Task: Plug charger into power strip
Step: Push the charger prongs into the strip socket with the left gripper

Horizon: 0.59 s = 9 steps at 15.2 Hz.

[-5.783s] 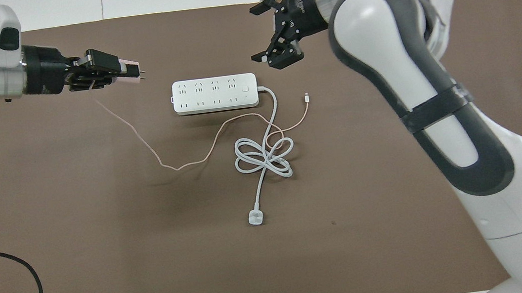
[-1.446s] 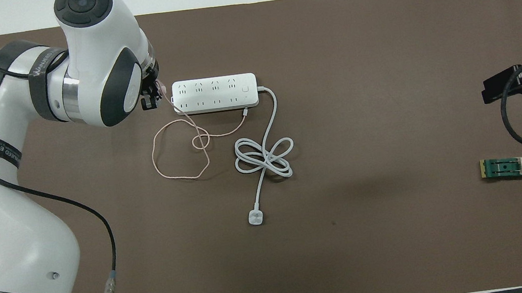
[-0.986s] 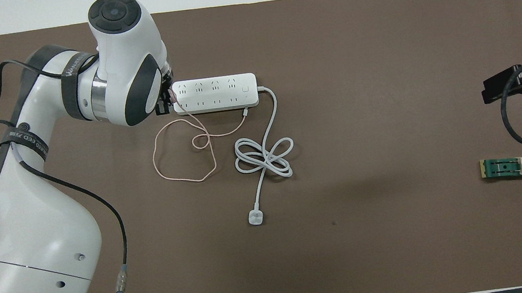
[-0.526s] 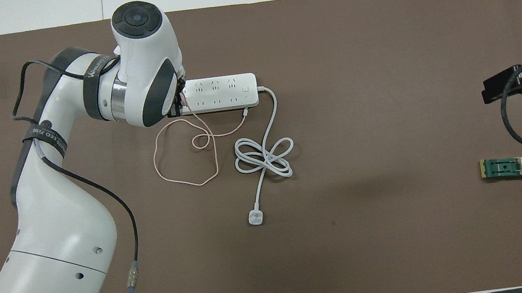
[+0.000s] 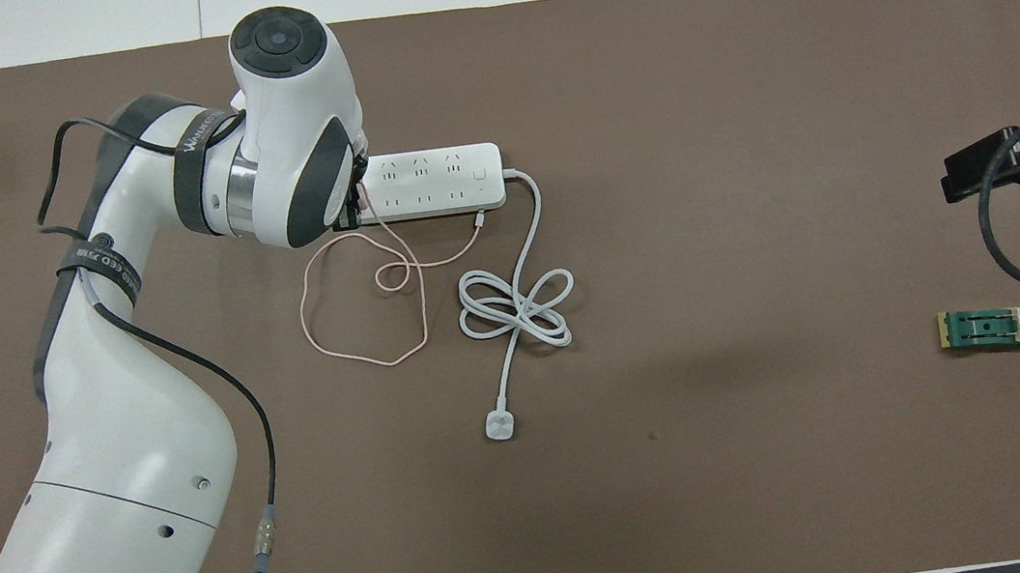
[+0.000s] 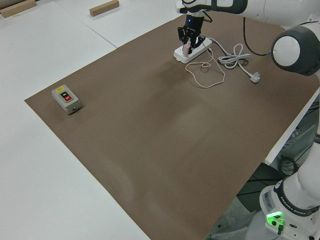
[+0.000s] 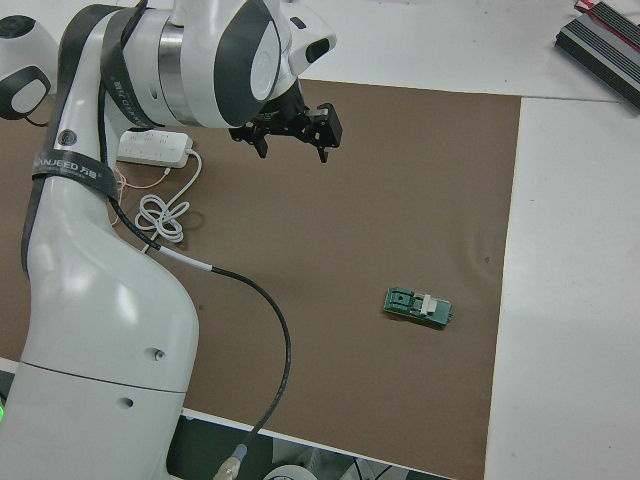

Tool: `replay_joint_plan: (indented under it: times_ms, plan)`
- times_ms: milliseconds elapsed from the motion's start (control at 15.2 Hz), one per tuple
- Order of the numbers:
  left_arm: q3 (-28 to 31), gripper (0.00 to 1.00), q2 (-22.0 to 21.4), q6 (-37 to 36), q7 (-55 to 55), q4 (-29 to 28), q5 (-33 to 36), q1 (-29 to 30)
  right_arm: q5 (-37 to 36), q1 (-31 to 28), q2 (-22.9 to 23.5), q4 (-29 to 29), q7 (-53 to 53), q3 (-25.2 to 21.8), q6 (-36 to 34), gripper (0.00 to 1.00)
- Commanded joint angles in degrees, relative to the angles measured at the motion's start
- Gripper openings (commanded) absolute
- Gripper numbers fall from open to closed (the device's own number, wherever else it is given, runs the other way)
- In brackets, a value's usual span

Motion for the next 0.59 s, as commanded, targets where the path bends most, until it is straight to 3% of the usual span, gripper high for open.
replay_joint_plan:
  times_ms: [0,526]
  plan:
    - [0.52,0.00,1.38,0.31,-1.21,2.03,0.87,-0.76,-1.37,-0.07,-1.26,-1.69,0.65,0.41,1.31,1.00]
    - [0.43,0.00,1.99,0.31,-1.04,1.85,0.87,-0.76,-1.37,-0.07,-1.26,-1.69,0.65,0.32,1.31,1.00]
